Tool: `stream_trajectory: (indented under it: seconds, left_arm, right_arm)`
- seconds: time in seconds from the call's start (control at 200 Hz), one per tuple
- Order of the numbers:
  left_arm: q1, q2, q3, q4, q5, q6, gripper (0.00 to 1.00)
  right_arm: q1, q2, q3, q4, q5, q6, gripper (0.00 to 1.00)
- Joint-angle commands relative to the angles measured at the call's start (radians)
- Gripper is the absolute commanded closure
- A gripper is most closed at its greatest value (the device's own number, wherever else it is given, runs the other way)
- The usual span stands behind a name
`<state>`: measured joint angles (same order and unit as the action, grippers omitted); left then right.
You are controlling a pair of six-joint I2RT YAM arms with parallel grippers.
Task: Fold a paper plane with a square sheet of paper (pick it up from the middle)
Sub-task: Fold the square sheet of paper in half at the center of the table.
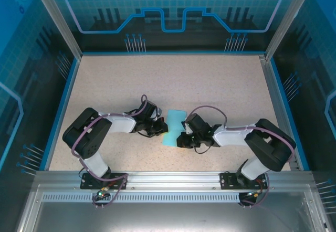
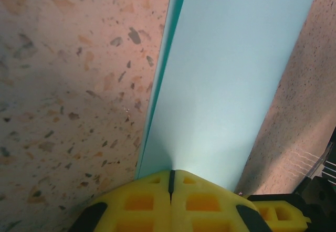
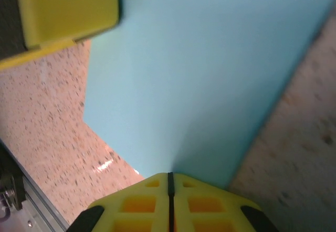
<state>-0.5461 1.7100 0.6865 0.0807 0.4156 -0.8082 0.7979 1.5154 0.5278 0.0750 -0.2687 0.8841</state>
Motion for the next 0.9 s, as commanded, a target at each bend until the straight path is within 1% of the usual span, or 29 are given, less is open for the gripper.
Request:
stream_trajectory:
  seconds: [0.0, 0.14, 0.245, 0.325, 0.4, 0.485, 0.565, 0.64, 0.745, 0.895]
  left_arm:
    - [0.006, 0.090, -0.074, -0.271, -0.187, 0.027, 1.00]
    - [0.006, 0.091, -0.071, -0.267, -0.183, 0.029, 1.00]
    - [0.007, 0.089, -0.066, -0.267, -0.181, 0.034, 1.00]
    - [0.007, 0.088, -0.061, -0.270, -0.180, 0.037, 1.00]
    - [0.007, 0.087, -0.059, -0.271, -0.178, 0.039, 1.00]
    - [0.006, 0.085, -0.059, -0.274, -0.179, 0.037, 1.00]
    - [0.006, 0.081, -0.061, -0.275, -0.179, 0.036, 1.00]
    - [0.006, 0.075, -0.064, -0.278, -0.179, 0.036, 1.00]
    - [0.006, 0.067, -0.068, -0.280, -0.180, 0.035, 1.00]
    - [0.006, 0.069, -0.068, -0.280, -0.185, 0.035, 1.00]
  right_arm:
    - [-0.004, -0.046, -0.100, -0.155, 0.021, 0.019, 0.92]
    - [-0.017, -0.136, -0.095, -0.241, 0.035, 0.000, 0.92]
    - [-0.020, -0.220, -0.020, -0.281, 0.060, -0.027, 0.91]
    - [-0.021, -0.235, 0.048, -0.281, 0.076, -0.048, 0.90]
    - [-0.027, -0.185, 0.097, -0.240, 0.069, -0.056, 0.91]
    - [-0.026, -0.075, 0.163, -0.176, 0.022, -0.053, 0.92]
    - [-0.016, 0.023, 0.200, -0.124, -0.002, -0.044, 0.92]
    - [-0.012, 0.086, 0.216, -0.100, -0.020, -0.038, 0.93]
    - [-0.010, 0.126, 0.193, -0.086, -0.036, -0.033, 0.93]
    - [-0.008, 0.116, 0.114, -0.112, -0.043, -0.031, 0.93]
